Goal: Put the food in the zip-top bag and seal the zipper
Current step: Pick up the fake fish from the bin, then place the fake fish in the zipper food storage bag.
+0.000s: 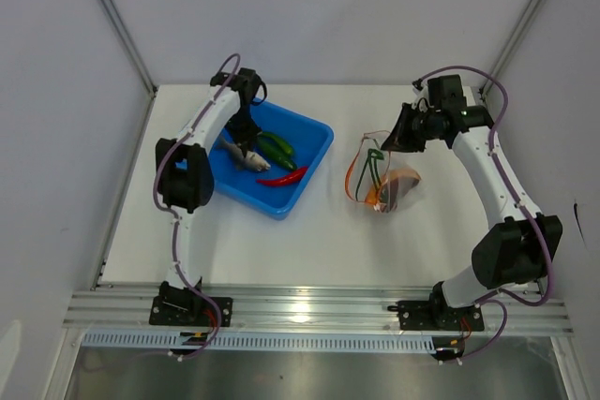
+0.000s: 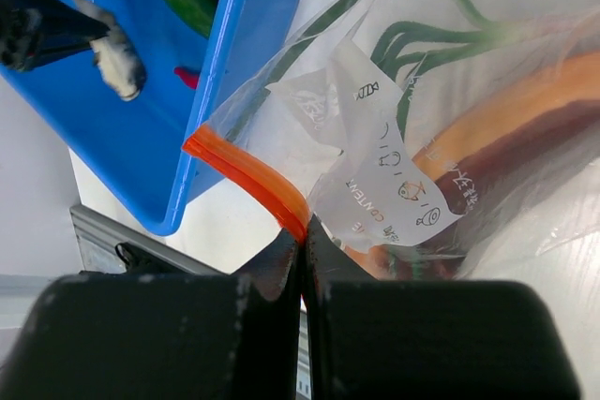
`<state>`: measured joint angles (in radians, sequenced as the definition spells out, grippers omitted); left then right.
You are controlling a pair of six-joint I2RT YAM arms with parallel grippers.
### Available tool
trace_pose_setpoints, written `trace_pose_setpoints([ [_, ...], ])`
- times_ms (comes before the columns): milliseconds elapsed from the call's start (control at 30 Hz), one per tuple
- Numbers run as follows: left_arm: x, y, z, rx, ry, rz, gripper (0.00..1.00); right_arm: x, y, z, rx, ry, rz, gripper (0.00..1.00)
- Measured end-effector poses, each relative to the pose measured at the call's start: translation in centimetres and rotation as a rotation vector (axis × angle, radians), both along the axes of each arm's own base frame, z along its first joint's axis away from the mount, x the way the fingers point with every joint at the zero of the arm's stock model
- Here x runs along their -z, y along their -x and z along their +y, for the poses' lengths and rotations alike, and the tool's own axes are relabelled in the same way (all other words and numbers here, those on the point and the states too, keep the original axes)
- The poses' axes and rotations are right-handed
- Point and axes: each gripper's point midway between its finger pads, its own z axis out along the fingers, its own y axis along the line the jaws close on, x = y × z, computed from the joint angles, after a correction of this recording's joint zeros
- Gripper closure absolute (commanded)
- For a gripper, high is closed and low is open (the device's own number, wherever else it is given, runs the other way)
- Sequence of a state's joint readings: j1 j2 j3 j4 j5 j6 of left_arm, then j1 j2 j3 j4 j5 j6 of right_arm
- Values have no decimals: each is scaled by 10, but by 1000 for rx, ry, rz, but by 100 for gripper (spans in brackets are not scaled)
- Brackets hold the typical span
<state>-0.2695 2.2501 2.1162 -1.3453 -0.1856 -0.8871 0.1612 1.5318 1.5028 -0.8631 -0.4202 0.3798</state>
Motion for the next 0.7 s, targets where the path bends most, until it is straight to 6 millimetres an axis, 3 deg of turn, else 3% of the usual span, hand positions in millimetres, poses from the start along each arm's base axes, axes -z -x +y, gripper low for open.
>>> trace_pose_setpoints([
  [167, -59, 9, -25, 118, 120, -106, 100, -11, -9, -5, 27, 28, -26, 100],
  [300, -130, 28, -67, 317, 297, -287, 99, -11, -10, -6, 39, 29, -14, 100],
  [433, -199, 59, -122, 551, 539, -466, 99, -7, -13, -5, 53, 26, 9, 100],
  [567, -220, 99, -159, 719, 760, -491, 100, -5, -15, -7, 61, 41, 11, 100],
  [700, -206, 132, -177, 805, 933, -414, 99, -3, -16, -10, 49, 63, 0, 100],
])
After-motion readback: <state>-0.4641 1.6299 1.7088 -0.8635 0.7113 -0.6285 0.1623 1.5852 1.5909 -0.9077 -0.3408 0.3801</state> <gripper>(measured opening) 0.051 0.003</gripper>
